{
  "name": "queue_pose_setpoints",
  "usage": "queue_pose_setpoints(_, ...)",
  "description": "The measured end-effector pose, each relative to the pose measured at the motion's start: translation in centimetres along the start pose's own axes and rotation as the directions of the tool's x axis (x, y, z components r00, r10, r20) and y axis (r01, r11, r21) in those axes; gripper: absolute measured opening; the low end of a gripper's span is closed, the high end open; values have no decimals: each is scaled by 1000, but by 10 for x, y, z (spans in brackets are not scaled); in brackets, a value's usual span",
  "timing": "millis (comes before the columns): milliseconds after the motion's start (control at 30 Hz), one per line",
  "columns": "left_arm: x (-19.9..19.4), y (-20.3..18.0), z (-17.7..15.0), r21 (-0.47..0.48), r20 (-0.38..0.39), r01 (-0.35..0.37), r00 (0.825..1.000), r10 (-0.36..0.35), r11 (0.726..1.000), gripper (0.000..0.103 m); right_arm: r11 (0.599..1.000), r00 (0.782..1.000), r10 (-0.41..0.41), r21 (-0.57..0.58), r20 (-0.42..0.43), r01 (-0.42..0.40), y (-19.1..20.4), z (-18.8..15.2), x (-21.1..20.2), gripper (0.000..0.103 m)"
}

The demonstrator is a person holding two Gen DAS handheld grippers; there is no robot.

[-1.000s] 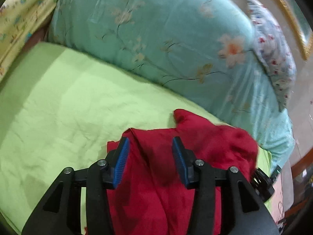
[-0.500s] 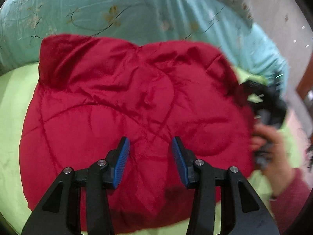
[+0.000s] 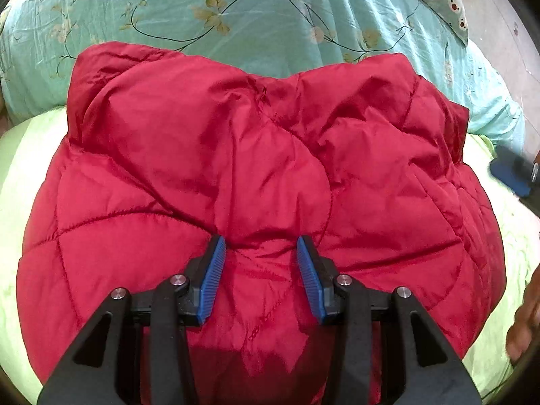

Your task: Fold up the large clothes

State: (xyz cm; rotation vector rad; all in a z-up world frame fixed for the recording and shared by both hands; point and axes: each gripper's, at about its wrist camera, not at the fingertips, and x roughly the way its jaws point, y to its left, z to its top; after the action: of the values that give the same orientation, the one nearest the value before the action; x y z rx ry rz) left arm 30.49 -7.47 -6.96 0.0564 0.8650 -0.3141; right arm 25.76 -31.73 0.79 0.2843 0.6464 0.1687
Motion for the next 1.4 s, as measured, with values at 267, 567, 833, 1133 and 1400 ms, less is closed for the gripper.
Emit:
queue_pose_setpoints(267,-10,9,3,-21,0,65,998,-65,998,44,986,963,-129,-137,-236,99,1,-5,87,73)
queue_pose_setpoints(567,-42,69,19,-126,48,7,999,-1,992,44,996,961,-90,-38,-263,82,-23,0,109,74)
queue_pose_setpoints(833,14,100,25,-183,-66,-85,995,74,979,44,998,964,-42,30,-263,52,-34,0,111,74)
queue_pose_setpoints(1133,37,106,29,-194,-72,-70,996,57,978,44,995,974,-91,8,-206,95,-34,-7,89,74)
queue_pose_setpoints(1400,14,109,31,-208,-43,-13,999,5,978,44,993,964,-111,2,-243,115,-45,-7,112,76)
